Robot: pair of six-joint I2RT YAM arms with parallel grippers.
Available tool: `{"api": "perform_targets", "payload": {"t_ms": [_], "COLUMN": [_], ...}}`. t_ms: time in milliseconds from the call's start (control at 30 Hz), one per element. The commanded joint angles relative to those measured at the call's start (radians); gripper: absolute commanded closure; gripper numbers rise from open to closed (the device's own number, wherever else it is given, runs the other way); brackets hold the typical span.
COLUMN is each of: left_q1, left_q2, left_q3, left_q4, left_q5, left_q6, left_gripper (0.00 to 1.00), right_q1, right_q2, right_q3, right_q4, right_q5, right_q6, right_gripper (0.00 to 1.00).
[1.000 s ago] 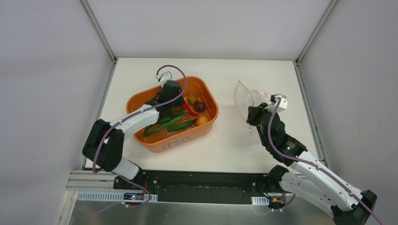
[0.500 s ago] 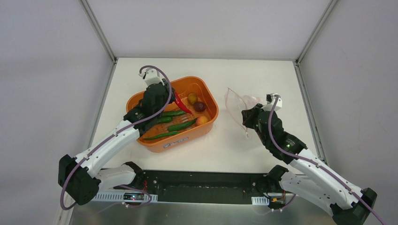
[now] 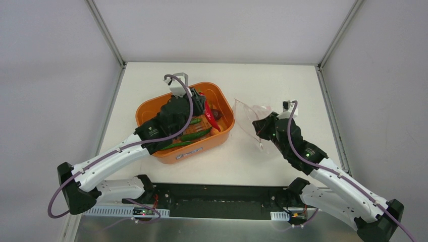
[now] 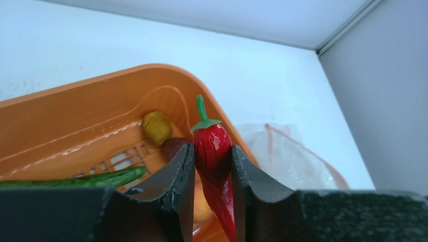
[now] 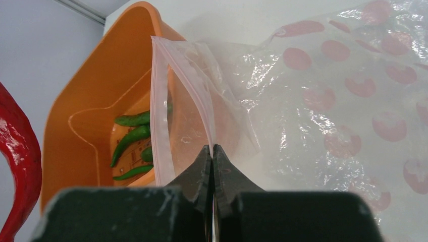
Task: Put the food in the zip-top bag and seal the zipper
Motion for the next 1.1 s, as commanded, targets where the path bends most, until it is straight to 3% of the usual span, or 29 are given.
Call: {"api": "perform_targets", "payload": {"t_ms": [0,500,1067], "left_q1": [-0.054,-0.163,-0.194], "left_q2": [0.060,0.272,0.406], "left_q3": [0.094,0.272,0.176], "left_q4": [0.050,0.183,0.517], "left_q5": [-0.075,-0.131,-0.162], "left_q6": [0.034,0.165,0.402], "left_gripper": [0.85,0.83,0.82], "right_q1": [-0.004,-0.004,-0.004], "right_q2": [0.002,-0.008,-0.096], "right_q3": [0.006,0.003,0.065], "right_q4": [0.097,0.127,0.051], "right_q5": [-0.063,-0.140,-0.134], "right_q6": [0.085,0.136,0.167], "right_gripper": [1.00,1.00,1.00]}}
